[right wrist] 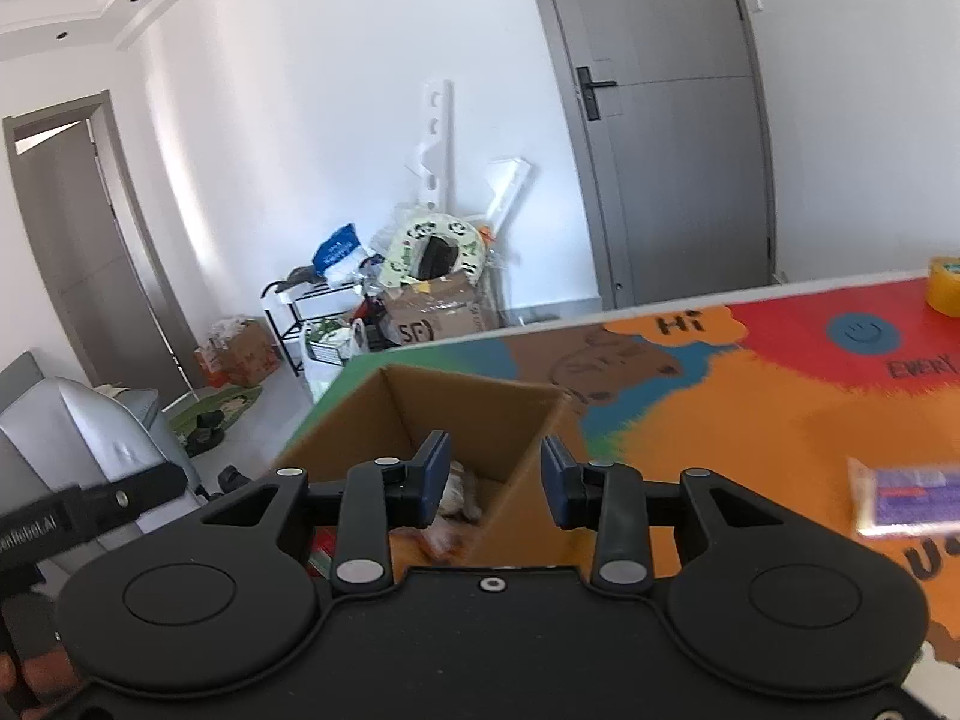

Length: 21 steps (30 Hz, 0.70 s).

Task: Organize snacks
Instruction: 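Open the right tool over the box to drop the orange-red packet, then move both open tools back to the remaining snacks on the mat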

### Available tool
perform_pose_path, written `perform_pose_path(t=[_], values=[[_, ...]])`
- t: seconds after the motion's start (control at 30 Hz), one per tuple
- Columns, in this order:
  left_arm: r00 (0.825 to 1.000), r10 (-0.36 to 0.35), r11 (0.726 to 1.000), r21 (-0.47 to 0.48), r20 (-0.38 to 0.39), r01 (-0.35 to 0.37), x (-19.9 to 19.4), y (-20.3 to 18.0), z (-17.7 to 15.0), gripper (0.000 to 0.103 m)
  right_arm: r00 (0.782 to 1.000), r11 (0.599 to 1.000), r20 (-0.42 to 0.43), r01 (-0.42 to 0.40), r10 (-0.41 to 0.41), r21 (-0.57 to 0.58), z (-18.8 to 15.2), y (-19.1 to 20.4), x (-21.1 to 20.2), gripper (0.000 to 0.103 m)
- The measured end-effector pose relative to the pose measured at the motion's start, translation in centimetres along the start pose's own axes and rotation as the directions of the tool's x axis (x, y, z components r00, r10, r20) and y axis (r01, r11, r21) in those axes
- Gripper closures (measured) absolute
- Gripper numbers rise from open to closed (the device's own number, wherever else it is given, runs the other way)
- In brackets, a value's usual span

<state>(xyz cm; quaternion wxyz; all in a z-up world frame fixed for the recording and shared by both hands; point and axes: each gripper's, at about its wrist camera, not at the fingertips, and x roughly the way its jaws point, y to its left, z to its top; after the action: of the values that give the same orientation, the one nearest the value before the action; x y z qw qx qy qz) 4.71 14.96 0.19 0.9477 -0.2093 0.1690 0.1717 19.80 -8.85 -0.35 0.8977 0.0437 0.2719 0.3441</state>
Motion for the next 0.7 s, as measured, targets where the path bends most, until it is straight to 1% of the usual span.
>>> perform_pose_path(t=[0.2, 0.33, 0.57, 0.7], values=[[0.999, -0.04, 0.998, 0.047, -0.01, 0.04, 0.1, -3.0, -0.6, 0.012, 0.999, 0.997, -0.009, 0.045, -0.045, 0.056, -1.0, -3.7, -2.1, 0.066], [0.997, -0.069, 0.995, 0.073, -0.017, 0.07, 0.1, -5.2, -1.1, 0.012, 0.997, 0.993, 0.003, 0.079, -0.079, 0.085, -1.5, -6.0, -3.7, 0.06], [0.991, -0.126, 0.985, 0.113, -0.039, 0.129, 0.6, -9.1, -2.4, 0.012, 0.99, 0.982, 0.023, 0.132, -0.137, 0.138, -2.2, -10.0, -6.0, 0.059], [0.989, -0.14, 0.981, 0.128, -0.038, 0.143, 1.3, -10.9, -2.8, 0.012, 0.988, 0.976, 0.036, 0.142, -0.149, 0.163, -2.7, -12.2, -7.0, 0.054]])
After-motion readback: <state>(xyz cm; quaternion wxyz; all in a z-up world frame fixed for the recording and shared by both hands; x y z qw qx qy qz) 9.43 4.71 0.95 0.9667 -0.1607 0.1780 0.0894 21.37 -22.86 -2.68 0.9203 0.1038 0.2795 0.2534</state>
